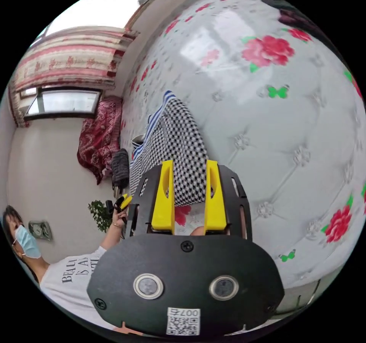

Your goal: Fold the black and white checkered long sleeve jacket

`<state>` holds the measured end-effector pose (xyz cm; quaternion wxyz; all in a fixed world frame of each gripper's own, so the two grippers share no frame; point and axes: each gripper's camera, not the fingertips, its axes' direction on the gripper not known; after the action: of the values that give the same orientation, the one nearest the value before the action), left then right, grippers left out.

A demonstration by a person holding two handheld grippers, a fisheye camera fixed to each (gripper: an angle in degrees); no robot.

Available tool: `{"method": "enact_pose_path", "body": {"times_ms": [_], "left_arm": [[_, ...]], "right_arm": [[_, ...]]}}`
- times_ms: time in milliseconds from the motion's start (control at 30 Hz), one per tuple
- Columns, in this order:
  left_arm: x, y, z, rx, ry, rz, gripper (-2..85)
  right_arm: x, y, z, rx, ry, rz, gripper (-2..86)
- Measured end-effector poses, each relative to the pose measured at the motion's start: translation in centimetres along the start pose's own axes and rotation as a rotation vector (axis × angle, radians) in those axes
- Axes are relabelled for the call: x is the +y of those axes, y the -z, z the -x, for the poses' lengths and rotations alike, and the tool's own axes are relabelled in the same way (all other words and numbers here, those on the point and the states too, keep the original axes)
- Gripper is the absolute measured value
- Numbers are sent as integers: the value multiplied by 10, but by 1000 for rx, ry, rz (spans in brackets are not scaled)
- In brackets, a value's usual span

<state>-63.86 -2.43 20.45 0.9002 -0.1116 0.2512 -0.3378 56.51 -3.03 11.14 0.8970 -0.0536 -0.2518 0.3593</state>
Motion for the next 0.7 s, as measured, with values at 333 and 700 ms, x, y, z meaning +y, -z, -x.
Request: {"method": "enact_pose_path", "body": {"times_ms": [333,700], "left_arm": [[-67,-49,11,149,-46,170,191],[-74,-56,47,321,63,131,78]], "right_arm": [[9,-38,-44,-215,-144,44,143],[5,-45,-40,-214,-163,29,71]]}}
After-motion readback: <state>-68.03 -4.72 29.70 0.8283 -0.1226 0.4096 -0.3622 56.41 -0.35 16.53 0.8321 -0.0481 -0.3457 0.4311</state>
